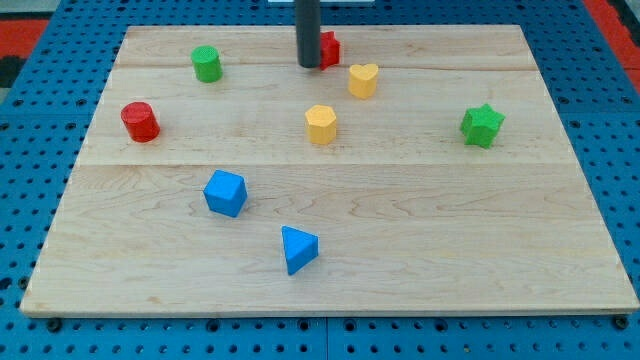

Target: Push the yellow blocks to the bottom of the red star

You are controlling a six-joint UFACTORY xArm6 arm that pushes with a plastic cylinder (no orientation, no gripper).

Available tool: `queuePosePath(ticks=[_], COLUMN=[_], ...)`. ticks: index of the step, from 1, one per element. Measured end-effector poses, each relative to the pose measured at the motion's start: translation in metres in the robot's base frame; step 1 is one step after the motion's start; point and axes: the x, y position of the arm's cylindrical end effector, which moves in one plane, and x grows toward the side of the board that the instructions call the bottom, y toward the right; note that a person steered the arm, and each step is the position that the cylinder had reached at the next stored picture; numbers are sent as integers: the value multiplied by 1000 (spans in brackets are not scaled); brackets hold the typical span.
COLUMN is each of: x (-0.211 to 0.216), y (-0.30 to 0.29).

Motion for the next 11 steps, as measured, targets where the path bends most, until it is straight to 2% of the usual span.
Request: queuePosePath(ticks=[2, 4, 5, 6, 7, 8, 9, 10, 11], x=[-7, -32, -53, -53, -47, -32, 23, 55, 52], y=[108, 52, 89, 19, 33, 106, 164, 112, 77])
